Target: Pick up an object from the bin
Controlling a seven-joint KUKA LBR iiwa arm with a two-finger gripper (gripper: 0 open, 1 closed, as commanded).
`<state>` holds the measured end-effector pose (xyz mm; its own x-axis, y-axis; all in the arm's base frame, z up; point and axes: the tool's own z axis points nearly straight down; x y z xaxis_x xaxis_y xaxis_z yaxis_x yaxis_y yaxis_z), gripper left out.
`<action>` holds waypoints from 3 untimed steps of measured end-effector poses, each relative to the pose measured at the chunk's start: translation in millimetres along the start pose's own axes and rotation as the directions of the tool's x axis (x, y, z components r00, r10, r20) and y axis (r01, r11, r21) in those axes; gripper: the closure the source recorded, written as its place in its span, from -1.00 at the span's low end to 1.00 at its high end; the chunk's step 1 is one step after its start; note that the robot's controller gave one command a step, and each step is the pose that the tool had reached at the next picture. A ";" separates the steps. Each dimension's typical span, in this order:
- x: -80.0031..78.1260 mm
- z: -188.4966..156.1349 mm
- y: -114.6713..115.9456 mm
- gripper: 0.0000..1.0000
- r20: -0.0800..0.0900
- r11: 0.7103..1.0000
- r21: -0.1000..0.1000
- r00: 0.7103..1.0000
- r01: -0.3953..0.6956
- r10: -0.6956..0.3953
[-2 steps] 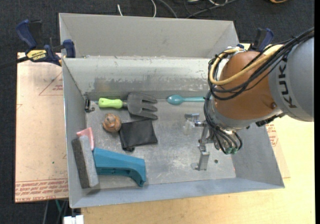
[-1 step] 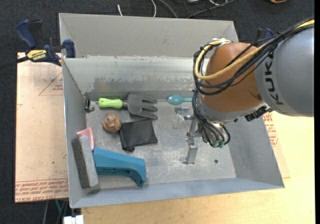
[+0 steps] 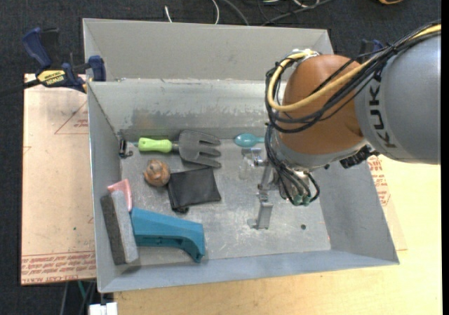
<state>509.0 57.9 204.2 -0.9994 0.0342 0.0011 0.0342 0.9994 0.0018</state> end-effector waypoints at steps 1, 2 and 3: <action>-10.9 2.8 10.5 -1.00 0.003 1.000 -0.003 1.000 -0.009 0.009; -4.0 -5.5 19.4 -1.00 0.003 1.000 -0.003 1.000 -0.012 0.012; -21.9 8.0 76.1 -1.00 0.005 1.000 -0.004 1.000 0.001 -0.001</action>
Offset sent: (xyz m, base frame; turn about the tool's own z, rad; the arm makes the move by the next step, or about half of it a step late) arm 0.0002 0.0216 0.0100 0.0153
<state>533.4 133.2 196.3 -0.9995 0.0329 -0.0038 0.0328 0.9994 0.0054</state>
